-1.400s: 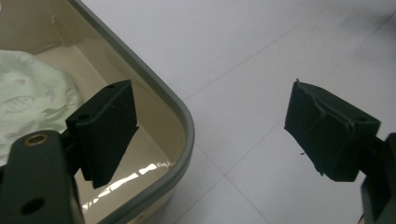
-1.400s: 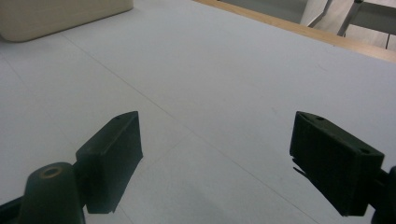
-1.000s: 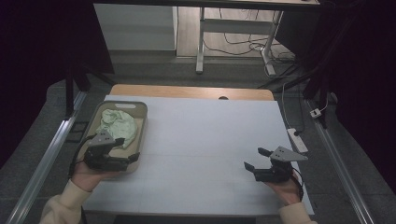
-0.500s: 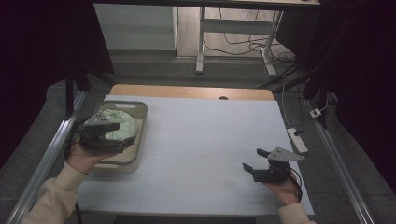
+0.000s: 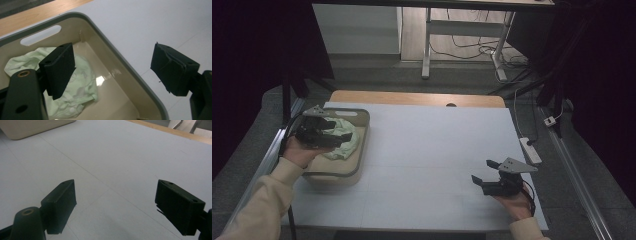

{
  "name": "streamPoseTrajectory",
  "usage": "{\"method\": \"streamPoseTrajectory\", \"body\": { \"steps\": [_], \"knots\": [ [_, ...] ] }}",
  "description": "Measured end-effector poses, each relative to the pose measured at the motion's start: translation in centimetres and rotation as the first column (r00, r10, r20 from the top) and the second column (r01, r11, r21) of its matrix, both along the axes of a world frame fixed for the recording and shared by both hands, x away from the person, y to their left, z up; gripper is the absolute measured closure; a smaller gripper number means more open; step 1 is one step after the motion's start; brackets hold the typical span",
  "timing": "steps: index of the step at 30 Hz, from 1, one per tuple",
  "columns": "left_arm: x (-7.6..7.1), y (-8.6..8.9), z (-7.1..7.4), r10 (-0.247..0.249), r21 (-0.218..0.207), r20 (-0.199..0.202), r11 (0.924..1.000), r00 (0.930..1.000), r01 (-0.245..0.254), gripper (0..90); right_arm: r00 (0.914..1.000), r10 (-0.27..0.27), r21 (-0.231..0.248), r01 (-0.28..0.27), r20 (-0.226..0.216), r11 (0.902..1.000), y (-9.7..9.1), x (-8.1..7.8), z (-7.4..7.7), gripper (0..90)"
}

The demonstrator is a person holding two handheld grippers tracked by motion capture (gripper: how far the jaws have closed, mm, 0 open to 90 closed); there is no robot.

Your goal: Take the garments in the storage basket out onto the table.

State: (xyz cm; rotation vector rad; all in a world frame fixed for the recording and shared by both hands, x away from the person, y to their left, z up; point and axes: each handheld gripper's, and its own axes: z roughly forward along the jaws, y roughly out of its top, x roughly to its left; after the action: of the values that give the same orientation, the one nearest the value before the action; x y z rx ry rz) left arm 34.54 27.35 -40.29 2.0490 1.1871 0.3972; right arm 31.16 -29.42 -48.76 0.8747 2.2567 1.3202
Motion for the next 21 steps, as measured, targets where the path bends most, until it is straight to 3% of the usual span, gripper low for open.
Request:
{"method": "streamPoseTrajectory", "body": {
  "steps": [5, 10, 19, 21],
  "knots": [
    [2.3, 1.4, -0.5, 0.058, 0.028, -0.042, 0.9980, 0.9974, -0.057, 18.9, 1.0000, 0.004, -0.001, -0.004, 0.001, 1.0000, 0.1, 0.0, 0.0, 16.7],
    [4.5, 2.6, -1.7, 0.087, 0.051, -0.091, 0.9953, 0.9920, -0.083, 18.7, 1.0000, 0.008, -0.005, -0.008, 0.000, 1.0000, 0.1, 0.0, 0.0, 16.7],
    [7.5, 4.4, -4.3, 0.155, 0.112, -0.176, 0.9843, 0.9721, -0.137, 18.0, 1.0000, 0.005, -0.004, -0.005, -0.004, 1.0000, 0.1, 0.1, -0.2, 16.7],
    [7.7, 4.4, -4.5, 0.156, 0.118, -0.182, 0.9837, 0.9707, -0.136, 18.0, 1.0000, 0.007, -0.005, -0.007, -0.004, 1.0000, 0.1, 0.1, -0.2, 16.7]
  ]
}}
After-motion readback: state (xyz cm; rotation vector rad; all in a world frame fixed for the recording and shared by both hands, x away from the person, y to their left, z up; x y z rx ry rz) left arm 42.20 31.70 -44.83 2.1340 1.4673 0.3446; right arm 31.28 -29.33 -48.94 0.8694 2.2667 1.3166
